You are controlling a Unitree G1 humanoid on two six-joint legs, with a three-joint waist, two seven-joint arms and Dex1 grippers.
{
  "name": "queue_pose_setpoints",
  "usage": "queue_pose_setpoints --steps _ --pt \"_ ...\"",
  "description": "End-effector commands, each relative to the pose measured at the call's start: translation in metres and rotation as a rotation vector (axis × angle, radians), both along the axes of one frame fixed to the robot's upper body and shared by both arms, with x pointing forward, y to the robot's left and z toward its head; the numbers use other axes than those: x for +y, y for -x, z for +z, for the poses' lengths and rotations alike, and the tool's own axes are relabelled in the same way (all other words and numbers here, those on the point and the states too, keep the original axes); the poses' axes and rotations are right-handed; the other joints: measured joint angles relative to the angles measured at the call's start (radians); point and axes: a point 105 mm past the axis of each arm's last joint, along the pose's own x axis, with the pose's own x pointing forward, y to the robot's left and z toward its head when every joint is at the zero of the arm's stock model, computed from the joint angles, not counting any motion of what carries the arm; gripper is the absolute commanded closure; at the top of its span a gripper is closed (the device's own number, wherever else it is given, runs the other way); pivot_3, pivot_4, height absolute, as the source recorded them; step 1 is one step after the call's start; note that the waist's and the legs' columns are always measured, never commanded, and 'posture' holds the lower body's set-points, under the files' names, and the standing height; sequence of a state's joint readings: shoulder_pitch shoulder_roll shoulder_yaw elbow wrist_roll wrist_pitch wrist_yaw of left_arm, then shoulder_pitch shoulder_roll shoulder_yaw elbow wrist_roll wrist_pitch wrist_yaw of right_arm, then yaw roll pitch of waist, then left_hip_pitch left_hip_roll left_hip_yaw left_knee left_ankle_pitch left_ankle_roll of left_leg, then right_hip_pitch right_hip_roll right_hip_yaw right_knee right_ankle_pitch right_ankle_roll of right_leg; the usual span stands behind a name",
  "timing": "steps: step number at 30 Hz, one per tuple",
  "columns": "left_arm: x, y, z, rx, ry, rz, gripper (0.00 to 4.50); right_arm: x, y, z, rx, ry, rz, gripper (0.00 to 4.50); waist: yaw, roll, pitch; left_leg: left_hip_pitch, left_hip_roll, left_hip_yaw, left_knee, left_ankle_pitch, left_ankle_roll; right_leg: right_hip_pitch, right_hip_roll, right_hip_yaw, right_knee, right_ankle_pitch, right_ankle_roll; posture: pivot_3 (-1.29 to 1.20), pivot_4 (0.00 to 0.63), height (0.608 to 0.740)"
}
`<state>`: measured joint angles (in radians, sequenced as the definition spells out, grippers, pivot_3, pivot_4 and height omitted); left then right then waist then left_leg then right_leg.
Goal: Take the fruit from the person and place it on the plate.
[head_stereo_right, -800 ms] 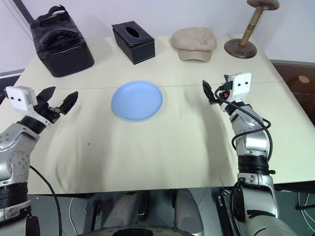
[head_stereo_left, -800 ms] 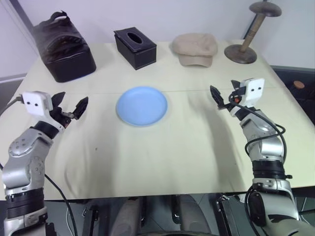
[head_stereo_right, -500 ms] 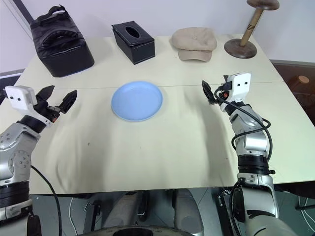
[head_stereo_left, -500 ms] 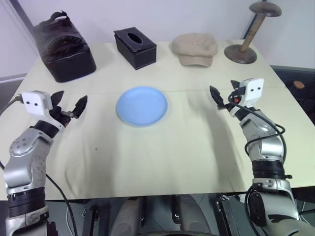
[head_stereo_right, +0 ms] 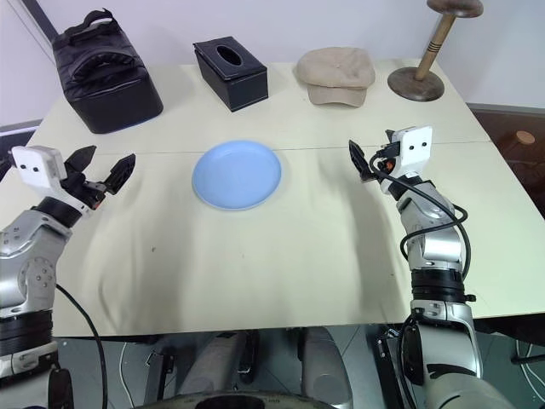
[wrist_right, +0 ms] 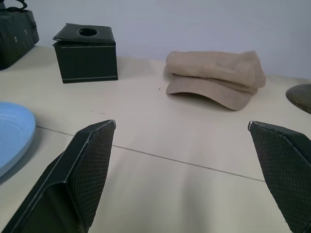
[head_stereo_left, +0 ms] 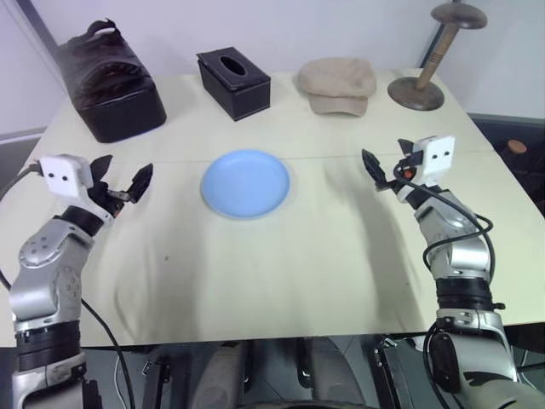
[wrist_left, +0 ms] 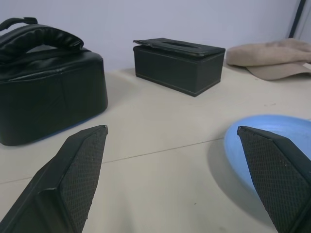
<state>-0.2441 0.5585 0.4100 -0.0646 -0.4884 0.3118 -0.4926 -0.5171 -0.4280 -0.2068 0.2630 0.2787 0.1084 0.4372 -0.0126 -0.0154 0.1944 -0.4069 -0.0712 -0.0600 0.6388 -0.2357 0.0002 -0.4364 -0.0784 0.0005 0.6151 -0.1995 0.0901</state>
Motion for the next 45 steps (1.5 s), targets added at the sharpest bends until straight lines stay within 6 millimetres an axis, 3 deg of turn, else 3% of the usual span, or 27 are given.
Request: queue_pose_setpoints --steps 1,38,45 --pt "-0.001 0.0 0.013 -0.055 -0.021 -0.003 0.0 0.001 -0.001 0.016 -0.065 -0.003 -0.003 0.03 0.0 0.0 0.0 0.0 0.0 0.0 0.0 0.0 0.0 0.0 0.0 0.0 0.0 0.0 0.0 0.0 0.15 0.74" --pt "0.001 -0.003 0.015 -0.06 -0.04 -0.014 0.0 0.001 -0.002 0.012 -0.062 0.002 -0.014 0.03 0.0 0.0 0.0 0.0 0.0 0.0 0.001 0.0 0.0 0.0 0.0 0.0 0.001 0.0 0.0 0.0 0.15 0.74" --pt "-0.005 0.0 0.052 -0.13 -0.057 -0.122 0.0 0.001 -0.003 0.012 -0.058 0.006 -0.008 0.03 -0.001 0.0 0.0 0.0 0.0 0.0 0.003 0.0 0.0 0.0 0.0 0.0 0.001 0.0 0.0 0.0 0.15 0.74"
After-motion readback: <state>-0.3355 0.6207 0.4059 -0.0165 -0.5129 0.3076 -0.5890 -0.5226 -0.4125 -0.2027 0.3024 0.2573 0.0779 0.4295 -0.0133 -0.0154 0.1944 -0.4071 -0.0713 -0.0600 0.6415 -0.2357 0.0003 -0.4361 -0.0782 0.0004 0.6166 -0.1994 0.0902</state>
